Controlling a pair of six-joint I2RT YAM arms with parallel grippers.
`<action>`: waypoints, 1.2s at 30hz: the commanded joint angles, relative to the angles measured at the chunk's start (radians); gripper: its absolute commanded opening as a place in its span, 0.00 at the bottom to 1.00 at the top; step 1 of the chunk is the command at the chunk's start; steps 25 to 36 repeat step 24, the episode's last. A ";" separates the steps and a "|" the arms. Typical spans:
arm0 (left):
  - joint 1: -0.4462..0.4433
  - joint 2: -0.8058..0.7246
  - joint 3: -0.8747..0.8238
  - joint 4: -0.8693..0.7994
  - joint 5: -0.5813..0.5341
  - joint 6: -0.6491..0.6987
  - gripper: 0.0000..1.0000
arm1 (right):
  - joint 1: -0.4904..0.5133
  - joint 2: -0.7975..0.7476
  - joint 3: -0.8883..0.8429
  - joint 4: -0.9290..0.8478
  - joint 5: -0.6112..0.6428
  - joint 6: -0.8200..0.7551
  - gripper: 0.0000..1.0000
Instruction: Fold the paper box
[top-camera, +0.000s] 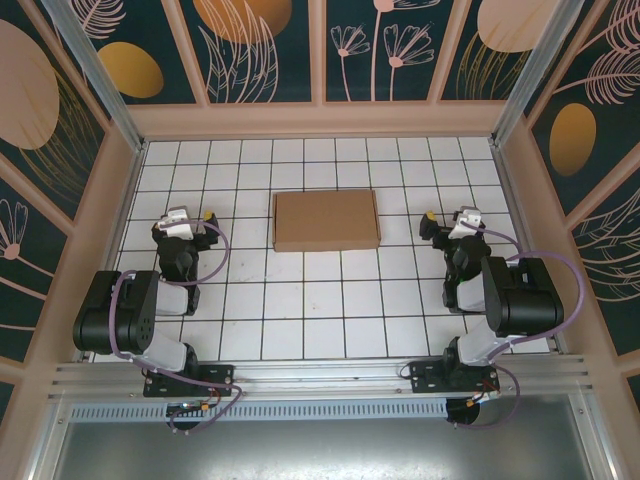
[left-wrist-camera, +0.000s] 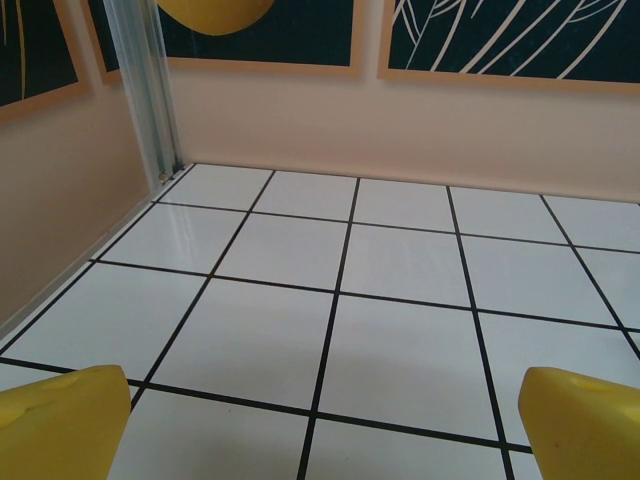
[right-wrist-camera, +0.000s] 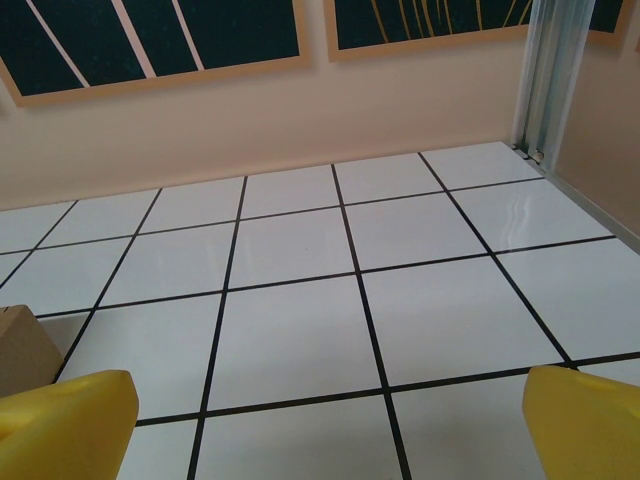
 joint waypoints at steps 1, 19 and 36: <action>0.004 -0.007 -0.002 0.026 0.019 -0.009 0.99 | 0.005 -0.011 -0.007 0.017 0.007 0.001 0.99; 0.004 -0.004 0.001 0.021 0.019 -0.010 0.99 | 0.005 -0.011 -0.007 0.017 0.007 0.001 0.99; 0.004 -0.006 -0.002 0.026 0.022 -0.009 0.99 | 0.005 -0.011 -0.007 0.017 0.007 0.001 0.99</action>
